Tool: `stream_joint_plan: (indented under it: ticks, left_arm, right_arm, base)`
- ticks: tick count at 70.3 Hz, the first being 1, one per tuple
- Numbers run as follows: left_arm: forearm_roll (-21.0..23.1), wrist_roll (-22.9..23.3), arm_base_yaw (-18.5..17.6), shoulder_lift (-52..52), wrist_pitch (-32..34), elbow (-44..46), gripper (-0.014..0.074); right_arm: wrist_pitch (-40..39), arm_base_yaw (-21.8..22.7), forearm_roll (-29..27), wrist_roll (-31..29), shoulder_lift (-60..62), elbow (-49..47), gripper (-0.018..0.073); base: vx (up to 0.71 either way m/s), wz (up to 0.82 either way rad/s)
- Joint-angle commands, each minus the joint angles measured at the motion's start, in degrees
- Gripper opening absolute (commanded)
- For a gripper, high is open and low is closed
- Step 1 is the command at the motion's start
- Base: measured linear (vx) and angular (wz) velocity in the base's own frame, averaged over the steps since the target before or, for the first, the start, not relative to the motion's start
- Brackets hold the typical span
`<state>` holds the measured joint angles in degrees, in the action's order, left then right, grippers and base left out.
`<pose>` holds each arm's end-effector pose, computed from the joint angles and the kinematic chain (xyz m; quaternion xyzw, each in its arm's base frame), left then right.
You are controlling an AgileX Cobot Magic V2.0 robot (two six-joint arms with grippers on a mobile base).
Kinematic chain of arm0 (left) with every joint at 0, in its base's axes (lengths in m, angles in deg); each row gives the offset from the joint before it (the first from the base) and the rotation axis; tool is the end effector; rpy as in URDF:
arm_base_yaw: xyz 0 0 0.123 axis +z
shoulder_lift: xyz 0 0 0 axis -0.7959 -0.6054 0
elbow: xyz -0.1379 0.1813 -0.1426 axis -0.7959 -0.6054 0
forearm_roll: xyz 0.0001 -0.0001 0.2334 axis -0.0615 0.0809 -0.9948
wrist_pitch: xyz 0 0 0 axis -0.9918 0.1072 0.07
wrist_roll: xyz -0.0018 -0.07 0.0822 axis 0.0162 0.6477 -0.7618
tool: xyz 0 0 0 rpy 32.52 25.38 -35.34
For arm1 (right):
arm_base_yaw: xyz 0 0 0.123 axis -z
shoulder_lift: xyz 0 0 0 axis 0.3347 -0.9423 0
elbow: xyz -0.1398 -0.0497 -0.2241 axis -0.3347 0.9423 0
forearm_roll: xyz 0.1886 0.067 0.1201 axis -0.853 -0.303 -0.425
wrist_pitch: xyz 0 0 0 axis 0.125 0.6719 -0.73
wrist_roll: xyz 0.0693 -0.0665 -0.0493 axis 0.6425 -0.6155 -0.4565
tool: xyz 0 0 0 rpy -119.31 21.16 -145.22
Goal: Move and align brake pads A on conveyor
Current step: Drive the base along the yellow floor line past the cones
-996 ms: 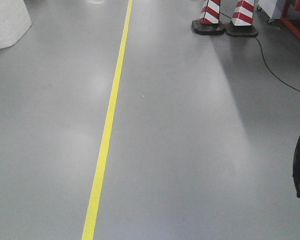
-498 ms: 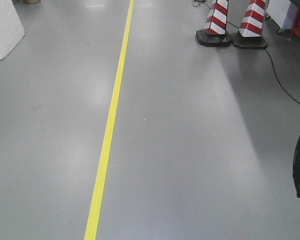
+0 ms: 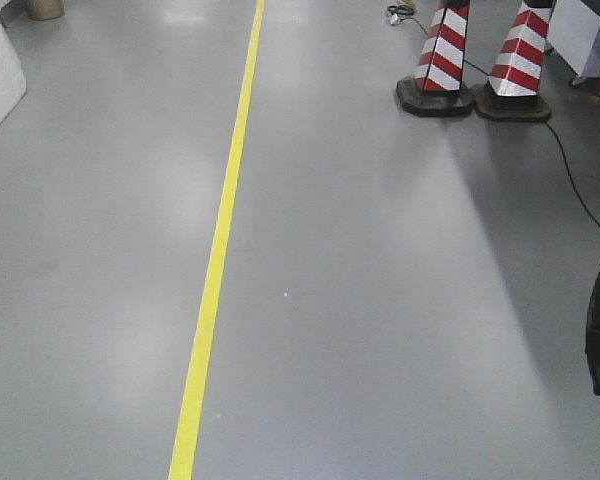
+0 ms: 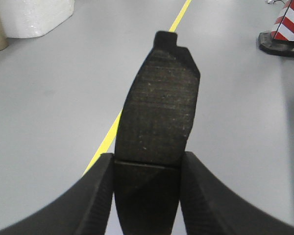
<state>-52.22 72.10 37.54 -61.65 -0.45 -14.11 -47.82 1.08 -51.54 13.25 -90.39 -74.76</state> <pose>0.0872 -0.0137 0.2629 0.0131 0.8552 -0.0769 0.5124 0.0969 0.0299 0.2924 -0.1250 0.8244 0.0823 0.5459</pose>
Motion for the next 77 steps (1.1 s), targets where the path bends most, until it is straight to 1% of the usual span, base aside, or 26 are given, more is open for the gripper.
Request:
stream_joint_plan:
  ticks: [1, 77]
  left_arm:
    - [-0.11, 0.08, -0.11, -0.50, 5.20, 1.43, 0.0128]
    - [-0.11, 0.08, -0.11, -0.56, 5.20, 1.43, 0.0128]
  right_arm:
    - [-5.63, 0.04, 0.73, -0.70, -0.33, -1.76, 0.0038]
    - [-5.63, 0.04, 0.73, -0.70, -0.33, -1.76, 0.0038]
  base:
    - [0.58, -0.05]
    - [0.61, -0.04]
